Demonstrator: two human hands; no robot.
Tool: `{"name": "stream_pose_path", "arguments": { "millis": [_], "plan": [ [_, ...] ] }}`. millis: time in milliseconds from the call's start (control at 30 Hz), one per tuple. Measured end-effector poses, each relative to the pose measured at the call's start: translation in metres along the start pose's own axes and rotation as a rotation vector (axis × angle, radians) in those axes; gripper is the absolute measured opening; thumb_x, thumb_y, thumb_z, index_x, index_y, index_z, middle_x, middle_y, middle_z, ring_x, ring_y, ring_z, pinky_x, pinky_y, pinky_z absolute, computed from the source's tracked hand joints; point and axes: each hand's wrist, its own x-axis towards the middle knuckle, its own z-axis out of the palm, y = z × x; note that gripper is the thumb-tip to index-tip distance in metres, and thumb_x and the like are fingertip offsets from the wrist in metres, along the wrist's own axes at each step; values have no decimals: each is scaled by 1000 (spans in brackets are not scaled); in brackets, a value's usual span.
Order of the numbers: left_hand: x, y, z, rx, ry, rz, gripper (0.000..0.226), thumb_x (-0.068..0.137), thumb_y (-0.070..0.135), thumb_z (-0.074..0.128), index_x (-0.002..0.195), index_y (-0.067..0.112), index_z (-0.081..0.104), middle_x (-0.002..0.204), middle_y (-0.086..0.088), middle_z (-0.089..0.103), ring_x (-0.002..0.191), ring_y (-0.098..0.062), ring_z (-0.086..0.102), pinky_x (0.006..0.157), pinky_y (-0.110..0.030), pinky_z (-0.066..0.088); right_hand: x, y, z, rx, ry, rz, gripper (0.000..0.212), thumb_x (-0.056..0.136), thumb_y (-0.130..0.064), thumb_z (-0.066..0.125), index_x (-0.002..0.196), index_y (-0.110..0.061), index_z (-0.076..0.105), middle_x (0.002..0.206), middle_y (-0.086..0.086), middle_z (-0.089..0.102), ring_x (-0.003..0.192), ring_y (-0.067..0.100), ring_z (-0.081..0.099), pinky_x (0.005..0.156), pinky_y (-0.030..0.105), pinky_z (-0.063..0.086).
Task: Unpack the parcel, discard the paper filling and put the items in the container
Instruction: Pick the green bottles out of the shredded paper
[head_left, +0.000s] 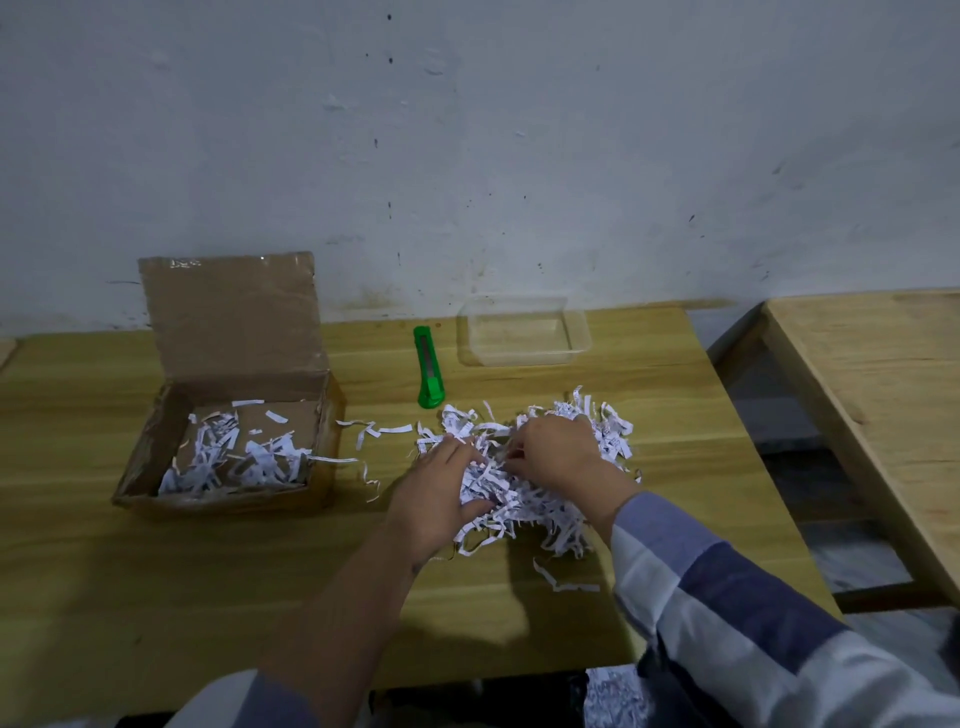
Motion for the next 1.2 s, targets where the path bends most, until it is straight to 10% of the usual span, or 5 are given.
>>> {"name": "stream_pose_path", "arguments": {
  "millis": [367,567,733,900,1200],
  "plan": [
    [0,1,-6,36,-34,-13,50,85,37,65,130,24,47,147,7,37,143,-13,26,104,-30,35,1,-2,-11,281,-10,65,25,80,-42,66,93,-21,70,97,-1,70,95,20,63,97,39,42],
    [4,0,-8,52,-91,-3,53,88,38,62,136,20,46,151,5,35,146,-11,15,112,-28,26,-11,22,-33,726,97,71,24,70,-33,80,75,-22,59,72,-11,62,65,9,58,53,21,39],
    [0,18,-22,-123,19,-89,61,81,49,63,133,28,40,139,6,48,132,-16,41,108,-38,33,-9,30,-45,890,303,96,25,60,-37,85,64,-35,60,99,-10,63,107,17,54,95,43,41],
    [9,41,-40,-333,284,-62,52,81,32,61,126,31,36,122,15,48,119,-13,47,104,-43,36,-11,31,-46,1223,305,-2,21,70,-14,81,72,-15,60,70,1,58,70,15,53,66,30,47],
    [35,59,-37,-526,229,-95,46,85,41,65,126,28,50,108,4,66,88,-12,65,71,-31,53,-16,24,-39,1458,296,56,21,80,-4,71,100,1,66,71,6,63,55,9,64,55,18,54]
  ]
}}
